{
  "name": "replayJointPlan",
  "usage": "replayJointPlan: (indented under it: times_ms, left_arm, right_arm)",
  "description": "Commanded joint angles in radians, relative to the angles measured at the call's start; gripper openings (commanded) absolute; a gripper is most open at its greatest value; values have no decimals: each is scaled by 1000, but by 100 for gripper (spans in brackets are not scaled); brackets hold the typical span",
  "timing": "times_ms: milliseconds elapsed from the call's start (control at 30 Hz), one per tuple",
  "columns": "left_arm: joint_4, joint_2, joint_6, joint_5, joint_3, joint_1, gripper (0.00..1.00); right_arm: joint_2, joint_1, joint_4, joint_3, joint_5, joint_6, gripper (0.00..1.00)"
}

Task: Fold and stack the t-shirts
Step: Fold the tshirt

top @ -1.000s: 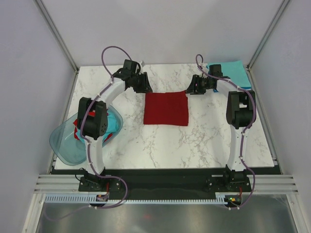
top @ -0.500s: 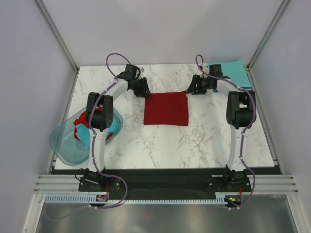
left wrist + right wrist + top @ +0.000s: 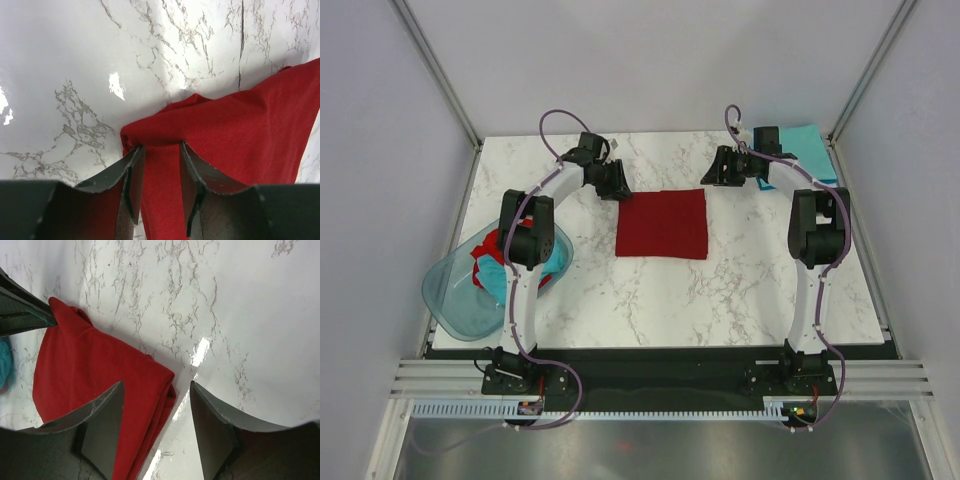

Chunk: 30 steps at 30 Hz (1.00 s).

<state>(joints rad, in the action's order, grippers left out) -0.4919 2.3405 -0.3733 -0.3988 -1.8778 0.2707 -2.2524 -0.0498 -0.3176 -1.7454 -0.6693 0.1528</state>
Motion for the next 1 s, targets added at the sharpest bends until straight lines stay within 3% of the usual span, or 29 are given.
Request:
replayJointPlan:
  times_ms: [0, 567, 667, 700, 800, 967]
  left_arm:
    - [3, 17, 27, -9, -38, 1, 41]
    - [3, 36, 20, -6, -34, 1, 41]
    - [1, 39, 24, 3, -32, 1, 41]
    - [0, 39, 24, 5, -29, 1, 41]
    - [-10, 36, 22, 43, -24, 1, 41]
    - [-51, 49, 28, 104, -46, -2, 41]
  right_arm:
    - [28, -7, 43, 1, -46, -10, 63]
    - [-98, -19, 57, -25, -93, -6, 55]
    - [-110, -19, 63, -29, -89, -1, 39]
    - [-116, -18, 64, -29, -81, 1, 21]
    - [-121, -12, 63, -22, -66, -2, 0]
    - [-105, 11, 63, -5, -20, -4, 0]
